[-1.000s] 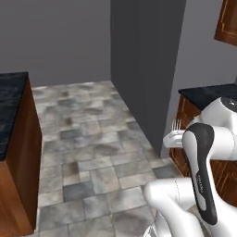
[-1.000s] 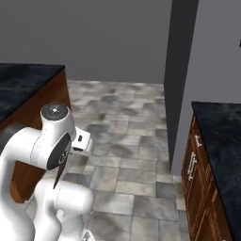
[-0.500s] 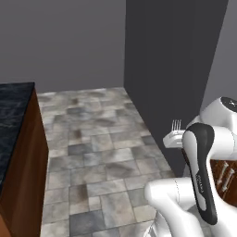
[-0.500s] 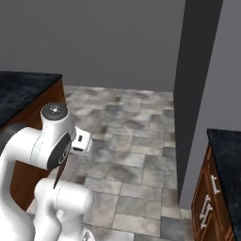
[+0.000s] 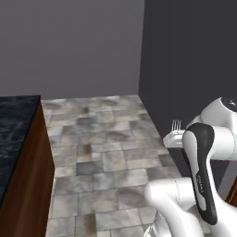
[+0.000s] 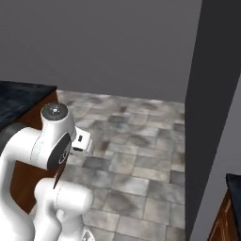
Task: Take the fork and place it on the left side of the plate. Then take the spoon and place it on the right side of the plate. Make sure they're directly next to the plate.
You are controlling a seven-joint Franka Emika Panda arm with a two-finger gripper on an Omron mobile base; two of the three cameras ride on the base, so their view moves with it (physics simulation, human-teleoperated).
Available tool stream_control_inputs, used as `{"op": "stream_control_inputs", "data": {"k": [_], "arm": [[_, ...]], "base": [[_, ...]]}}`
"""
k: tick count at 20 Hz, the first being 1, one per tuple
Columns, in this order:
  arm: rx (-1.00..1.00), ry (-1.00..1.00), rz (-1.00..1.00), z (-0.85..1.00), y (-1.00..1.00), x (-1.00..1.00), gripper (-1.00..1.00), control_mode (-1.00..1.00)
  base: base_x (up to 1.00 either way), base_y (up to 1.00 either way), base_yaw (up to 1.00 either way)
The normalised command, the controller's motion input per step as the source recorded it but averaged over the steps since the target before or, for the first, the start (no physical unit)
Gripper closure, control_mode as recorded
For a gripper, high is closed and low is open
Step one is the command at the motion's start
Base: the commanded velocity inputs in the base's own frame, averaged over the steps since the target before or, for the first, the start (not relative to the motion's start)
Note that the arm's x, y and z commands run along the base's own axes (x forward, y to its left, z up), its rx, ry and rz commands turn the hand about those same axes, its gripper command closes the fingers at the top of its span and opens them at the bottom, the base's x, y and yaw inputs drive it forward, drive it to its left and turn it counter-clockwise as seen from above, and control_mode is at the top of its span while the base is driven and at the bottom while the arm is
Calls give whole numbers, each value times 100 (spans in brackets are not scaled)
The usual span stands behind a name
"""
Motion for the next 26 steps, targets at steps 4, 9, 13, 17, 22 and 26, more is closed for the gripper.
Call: {"op": "stream_control_inputs", "data": {"k": [4,9,13,17,22,26], "arm": [[0,0,0,0,0,0,100,100],[0,0,0,0,0,0,100,100],[0,0,0,0,0,0,100,100],[0,0,0,0,0,0,100,100],[0,0,0,0,0,0,100,100],[0,0,0,0,0,0,100,100]], "base": [[100,0,24],[100,0,31],[100,0,36],[100,0,37],[100,-8,35],[100,-14,35]]}}
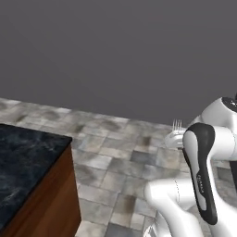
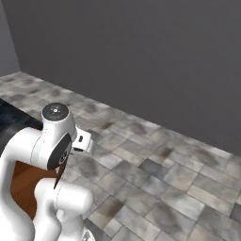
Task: Take the fork and place it on the left side of the plate. Then take the spoon and place it on the right side of the plate. Make sure they're directly next to the plate.
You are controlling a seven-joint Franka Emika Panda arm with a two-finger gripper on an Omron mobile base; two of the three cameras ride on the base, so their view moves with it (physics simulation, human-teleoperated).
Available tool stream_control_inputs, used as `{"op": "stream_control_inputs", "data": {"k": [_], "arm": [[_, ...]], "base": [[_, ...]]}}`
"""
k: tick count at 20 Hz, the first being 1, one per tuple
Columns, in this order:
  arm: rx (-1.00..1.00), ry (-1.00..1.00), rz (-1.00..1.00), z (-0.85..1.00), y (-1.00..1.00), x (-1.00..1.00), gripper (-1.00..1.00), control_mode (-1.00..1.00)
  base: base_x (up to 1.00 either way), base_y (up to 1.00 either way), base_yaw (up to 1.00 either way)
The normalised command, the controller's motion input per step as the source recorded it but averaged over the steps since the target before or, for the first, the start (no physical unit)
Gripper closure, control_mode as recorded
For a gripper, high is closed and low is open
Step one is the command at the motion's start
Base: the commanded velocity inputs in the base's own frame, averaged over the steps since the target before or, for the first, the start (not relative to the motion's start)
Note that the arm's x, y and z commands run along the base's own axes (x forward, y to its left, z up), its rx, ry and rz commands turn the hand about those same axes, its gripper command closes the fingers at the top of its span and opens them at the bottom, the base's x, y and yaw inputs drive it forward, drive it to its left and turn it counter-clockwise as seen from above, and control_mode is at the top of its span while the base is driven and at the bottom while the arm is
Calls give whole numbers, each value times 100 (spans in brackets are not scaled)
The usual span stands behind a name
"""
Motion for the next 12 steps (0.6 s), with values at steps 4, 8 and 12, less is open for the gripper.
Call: {"op": "stream_control_inputs", "data": {"k": [4,8,12], "arm": [[0,0,0,0,0,0,100,100],[0,0,0,0,0,0,100,100],[0,0,0,0,0,0,100,100]], "base": [[100,-18,36],[100,-11,41],[100,0,56]]}}
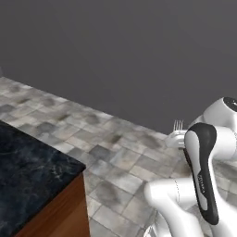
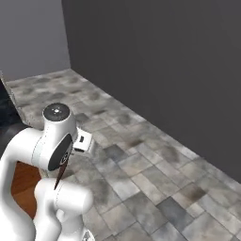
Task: Take the fork and place it on the left side of the plate. Then take the spoon and place it on the right side of the plate. Make sure they're directly next to the plate.
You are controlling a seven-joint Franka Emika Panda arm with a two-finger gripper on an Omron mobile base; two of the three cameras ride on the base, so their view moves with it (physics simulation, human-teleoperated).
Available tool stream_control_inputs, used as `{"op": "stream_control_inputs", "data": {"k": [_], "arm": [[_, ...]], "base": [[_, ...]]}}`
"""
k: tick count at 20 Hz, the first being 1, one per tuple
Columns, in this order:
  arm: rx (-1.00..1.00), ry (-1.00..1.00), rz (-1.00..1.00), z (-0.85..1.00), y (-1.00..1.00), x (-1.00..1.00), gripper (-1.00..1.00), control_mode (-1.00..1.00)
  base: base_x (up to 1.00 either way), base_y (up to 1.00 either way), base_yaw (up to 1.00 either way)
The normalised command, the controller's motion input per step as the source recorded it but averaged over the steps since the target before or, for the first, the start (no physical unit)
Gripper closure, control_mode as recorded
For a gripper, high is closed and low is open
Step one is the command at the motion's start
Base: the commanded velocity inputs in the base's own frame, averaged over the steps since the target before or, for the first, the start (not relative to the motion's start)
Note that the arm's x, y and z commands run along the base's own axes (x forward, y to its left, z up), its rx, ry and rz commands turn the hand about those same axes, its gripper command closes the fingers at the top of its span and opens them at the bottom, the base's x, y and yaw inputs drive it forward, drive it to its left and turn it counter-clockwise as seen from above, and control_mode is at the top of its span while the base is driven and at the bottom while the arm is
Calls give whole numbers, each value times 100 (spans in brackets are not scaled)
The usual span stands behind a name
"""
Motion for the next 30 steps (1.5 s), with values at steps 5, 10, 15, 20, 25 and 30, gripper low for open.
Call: {"op": "stream_control_inputs", "data": {"k": [5,10,15,20,25,30], "arm": [[0,0,0,0,0,0,100,100],[0,0,0,0,0,0,100,100],[0,0,0,0,0,0,100,100],[0,0,0,0,0,0,100,100],[0,0,0,0,0,0,100,100],[0,0,0,0,0,0,100,100]], "base": [[100,0,58],[100,-19,52],[100,-51,47],[100,-64,44],[100,-57,46],[100,-53,46]]}}
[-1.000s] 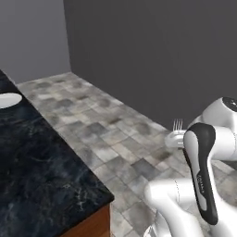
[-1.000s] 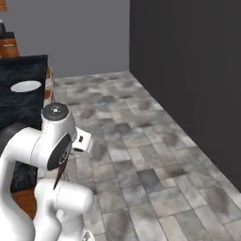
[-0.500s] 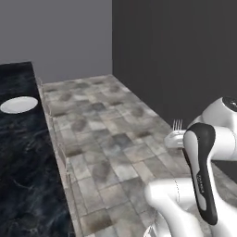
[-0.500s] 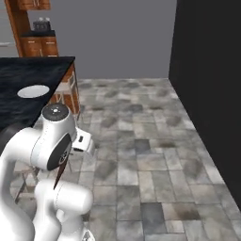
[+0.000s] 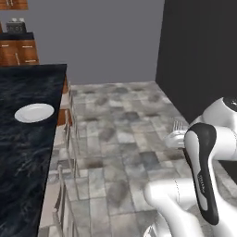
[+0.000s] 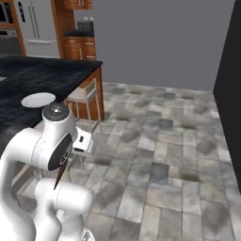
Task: Take the fork and place it on the left side of the plate. Then take the spoon and place it on the right side of the plate. Make sure they're directly next to the plate.
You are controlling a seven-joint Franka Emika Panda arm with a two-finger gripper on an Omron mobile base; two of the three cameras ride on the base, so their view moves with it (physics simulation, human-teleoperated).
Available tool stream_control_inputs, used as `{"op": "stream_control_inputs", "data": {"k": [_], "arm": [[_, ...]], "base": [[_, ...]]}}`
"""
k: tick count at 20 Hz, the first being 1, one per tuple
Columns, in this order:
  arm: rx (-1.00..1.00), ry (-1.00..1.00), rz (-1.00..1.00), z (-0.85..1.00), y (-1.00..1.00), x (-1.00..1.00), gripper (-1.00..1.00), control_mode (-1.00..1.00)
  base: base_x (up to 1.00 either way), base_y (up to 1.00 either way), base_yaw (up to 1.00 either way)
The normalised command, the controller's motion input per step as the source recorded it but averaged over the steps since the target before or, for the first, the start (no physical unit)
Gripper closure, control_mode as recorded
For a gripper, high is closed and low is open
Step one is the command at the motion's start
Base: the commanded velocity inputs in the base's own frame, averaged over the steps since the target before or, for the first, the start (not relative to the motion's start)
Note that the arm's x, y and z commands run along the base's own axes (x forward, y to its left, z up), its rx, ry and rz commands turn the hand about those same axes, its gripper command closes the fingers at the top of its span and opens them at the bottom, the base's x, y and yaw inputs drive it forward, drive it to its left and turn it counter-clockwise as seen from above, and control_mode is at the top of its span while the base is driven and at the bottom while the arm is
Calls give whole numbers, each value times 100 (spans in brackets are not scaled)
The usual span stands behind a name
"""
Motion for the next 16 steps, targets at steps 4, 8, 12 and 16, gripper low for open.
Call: {"op": "stream_control_inputs", "data": {"k": [4,8,12,16], "arm": [[0,0,0,0,0,0,100,100],[0,0,0,0,0,0,100,100],[0,0,0,0,0,0,100,100],[0,0,0,0,0,0,100,100]], "base": [[100,-50,47],[100,-66,44],[94,-73,43],[59,-78,45]]}}
